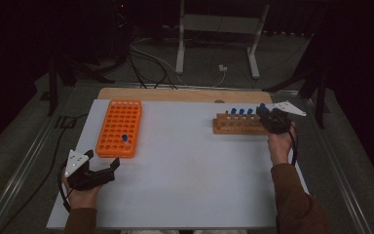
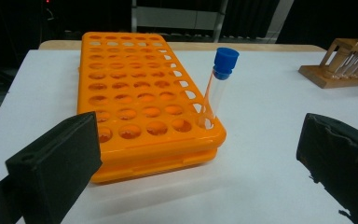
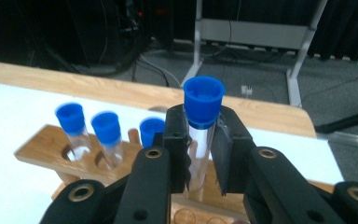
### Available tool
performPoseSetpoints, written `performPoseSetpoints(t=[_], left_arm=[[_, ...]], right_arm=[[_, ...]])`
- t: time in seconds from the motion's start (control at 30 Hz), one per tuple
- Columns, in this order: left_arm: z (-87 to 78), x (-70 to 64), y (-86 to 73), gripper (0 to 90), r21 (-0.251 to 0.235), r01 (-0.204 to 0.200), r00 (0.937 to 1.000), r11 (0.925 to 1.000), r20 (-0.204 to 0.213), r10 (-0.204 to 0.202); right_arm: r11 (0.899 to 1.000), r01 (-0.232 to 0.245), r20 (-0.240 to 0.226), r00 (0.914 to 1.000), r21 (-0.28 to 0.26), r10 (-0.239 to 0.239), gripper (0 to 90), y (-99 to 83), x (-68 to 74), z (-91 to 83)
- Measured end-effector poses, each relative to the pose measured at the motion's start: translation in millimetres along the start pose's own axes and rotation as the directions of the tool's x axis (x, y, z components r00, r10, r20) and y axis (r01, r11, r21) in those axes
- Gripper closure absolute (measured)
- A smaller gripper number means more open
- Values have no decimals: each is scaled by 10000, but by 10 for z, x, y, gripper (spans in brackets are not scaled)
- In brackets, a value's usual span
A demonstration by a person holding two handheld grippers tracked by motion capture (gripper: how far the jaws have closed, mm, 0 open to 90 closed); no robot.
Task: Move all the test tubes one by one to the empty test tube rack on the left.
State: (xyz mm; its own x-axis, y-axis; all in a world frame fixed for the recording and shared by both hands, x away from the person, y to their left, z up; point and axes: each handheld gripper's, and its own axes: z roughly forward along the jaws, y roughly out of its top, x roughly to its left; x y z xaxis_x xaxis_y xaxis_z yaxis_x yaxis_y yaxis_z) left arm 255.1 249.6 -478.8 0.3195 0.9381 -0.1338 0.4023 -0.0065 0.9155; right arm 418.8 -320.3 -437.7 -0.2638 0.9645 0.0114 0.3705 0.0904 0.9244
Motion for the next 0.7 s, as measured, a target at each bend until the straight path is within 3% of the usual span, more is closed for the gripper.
performPoseSetpoints(t=[0.5, 0.7], left_arm=[[18, -20, -6, 7, 13, -111, 9999, 9999, 5, 111], [26, -36, -4, 6, -4, -182, 9998, 9998, 109, 182]], right_arm=[[9963, 611, -505, 9967, -607, -642, 767, 162, 77, -300], [9958, 762, -902, 9927, -505, -805, 767, 154, 167, -359]])
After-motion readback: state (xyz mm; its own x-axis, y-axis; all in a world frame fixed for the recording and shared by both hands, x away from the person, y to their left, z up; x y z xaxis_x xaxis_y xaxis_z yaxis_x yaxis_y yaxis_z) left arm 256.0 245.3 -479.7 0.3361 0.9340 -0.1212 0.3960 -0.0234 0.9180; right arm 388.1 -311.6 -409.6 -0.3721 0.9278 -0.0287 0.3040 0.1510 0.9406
